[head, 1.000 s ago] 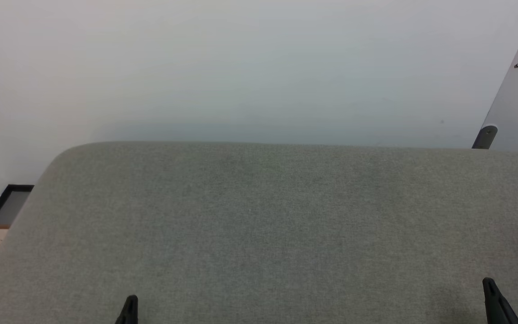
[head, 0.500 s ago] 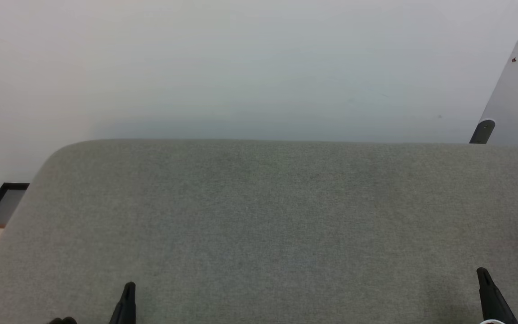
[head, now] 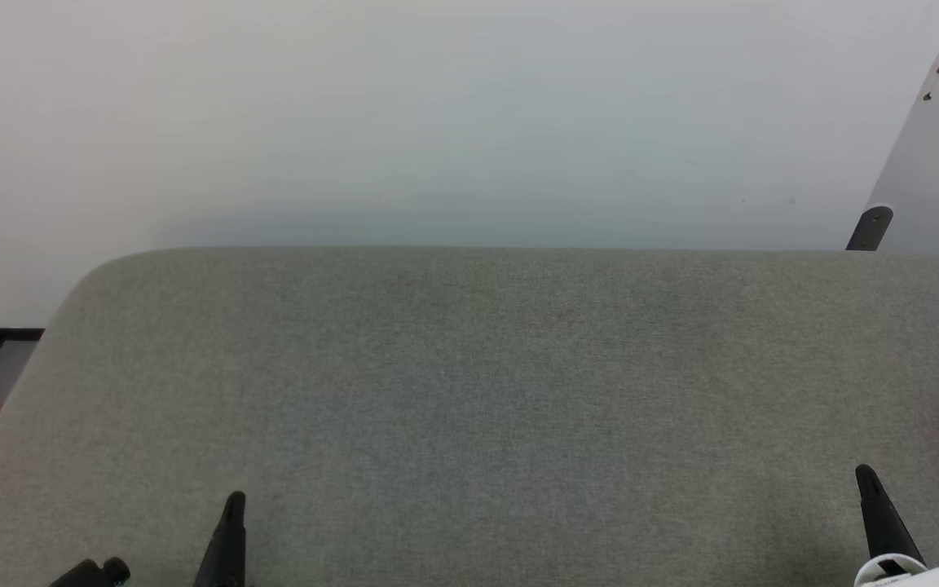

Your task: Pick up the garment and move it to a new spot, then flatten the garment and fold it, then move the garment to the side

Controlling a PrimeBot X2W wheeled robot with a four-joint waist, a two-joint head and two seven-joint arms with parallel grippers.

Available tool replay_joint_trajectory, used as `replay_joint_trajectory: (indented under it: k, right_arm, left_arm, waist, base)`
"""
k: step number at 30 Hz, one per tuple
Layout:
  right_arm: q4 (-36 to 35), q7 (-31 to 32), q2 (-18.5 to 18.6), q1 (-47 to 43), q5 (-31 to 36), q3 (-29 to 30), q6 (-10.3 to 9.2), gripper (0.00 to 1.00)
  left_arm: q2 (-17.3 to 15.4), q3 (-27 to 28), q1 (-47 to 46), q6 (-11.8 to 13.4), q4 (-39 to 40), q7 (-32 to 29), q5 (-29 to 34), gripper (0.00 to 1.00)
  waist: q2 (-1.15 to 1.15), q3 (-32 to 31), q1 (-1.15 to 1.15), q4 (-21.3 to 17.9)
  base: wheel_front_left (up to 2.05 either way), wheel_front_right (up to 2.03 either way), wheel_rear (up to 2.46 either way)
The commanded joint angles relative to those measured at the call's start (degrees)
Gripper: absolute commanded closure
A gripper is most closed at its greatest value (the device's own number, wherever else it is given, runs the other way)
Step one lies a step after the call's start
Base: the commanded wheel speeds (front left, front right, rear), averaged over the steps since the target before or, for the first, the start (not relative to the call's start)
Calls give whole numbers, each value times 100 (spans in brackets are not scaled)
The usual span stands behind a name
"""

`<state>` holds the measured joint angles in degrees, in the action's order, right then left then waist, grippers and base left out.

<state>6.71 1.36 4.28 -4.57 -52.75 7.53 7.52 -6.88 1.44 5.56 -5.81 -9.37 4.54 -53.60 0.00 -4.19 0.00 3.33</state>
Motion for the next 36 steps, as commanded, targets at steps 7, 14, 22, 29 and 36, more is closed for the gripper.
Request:
replay_joint_trajectory:
  k: [7,14,22,29,36]
  right_arm:
    - [58,82,-13,283,-609,-6,-2,100]
    - [130,130,-26,385,-974,-15,-2,100]
    - [221,193,-42,499,-1428,-28,-3,100]
    - [297,241,-56,584,-1797,-40,-3,100]
    - [365,286,-71,681,-2144,-51,-3,100]
  left_arm:
    - [48,101,-286,-52,-18,-158,-595,100]
    - [86,148,-393,-70,-68,-268,-951,100]
    - [136,205,-517,-93,-127,-401,-1395,100]
    - [177,250,-622,-96,-176,-501,-1759,100]
    - [213,297,-721,-115,-224,-599,-2100,100]
  waist:
    - [0,45,0,-34]
    - [0,77,0,-59]
    - [0,119,0,-91]
    - [0,157,0,-120]
    - [0,194,0,-148]
  base:
    - [0,0,0]
    - [0,0,0]
    - [0,0,0]
    - [0,0,0]
    - [0,0,0]
